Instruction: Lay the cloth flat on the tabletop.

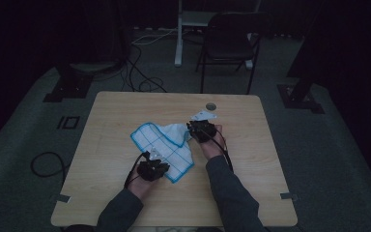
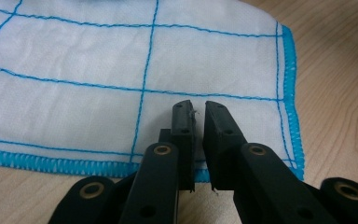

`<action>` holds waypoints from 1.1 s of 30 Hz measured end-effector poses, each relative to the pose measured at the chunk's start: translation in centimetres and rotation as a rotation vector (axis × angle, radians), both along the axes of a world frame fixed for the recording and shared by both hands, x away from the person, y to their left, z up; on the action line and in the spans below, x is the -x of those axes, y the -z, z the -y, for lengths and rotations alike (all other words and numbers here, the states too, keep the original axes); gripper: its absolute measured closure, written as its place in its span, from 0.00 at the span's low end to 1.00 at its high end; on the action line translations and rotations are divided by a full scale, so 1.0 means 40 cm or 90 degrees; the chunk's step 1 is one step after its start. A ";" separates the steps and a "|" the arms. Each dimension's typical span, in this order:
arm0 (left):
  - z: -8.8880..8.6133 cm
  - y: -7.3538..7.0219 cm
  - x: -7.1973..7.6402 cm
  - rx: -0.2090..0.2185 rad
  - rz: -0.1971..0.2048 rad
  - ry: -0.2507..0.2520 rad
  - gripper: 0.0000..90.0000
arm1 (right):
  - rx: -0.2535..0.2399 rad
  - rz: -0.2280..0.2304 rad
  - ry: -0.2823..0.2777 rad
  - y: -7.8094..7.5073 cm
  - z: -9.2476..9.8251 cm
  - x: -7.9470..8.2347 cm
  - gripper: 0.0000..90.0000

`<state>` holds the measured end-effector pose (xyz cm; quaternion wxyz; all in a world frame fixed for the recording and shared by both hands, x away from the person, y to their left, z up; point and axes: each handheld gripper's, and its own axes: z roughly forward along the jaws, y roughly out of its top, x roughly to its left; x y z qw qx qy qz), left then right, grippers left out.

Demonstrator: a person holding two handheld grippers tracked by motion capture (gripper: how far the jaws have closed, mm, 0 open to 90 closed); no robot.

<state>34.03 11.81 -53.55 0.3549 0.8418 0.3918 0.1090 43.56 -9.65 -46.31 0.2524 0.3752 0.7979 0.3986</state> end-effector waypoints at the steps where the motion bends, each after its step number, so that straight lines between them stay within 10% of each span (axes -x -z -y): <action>1: -0.002 0.000 0.001 -0.002 0.000 0.004 0.94 | 0.005 0.000 -0.003 0.002 -0.001 0.002 0.89; 19: -0.048 0.001 0.037 -0.011 0.010 0.023 0.98 | 0.041 -0.025 -0.111 0.082 -0.053 0.054 0.68; 27: -0.067 0.002 0.043 -0.001 0.004 0.010 0.98 | 0.103 -0.045 -0.172 0.139 -0.105 0.076 0.67; 33: -0.092 0.003 0.048 0.005 -0.001 0.006 0.98 | 0.113 -0.049 -0.154 0.146 -0.102 0.065 0.92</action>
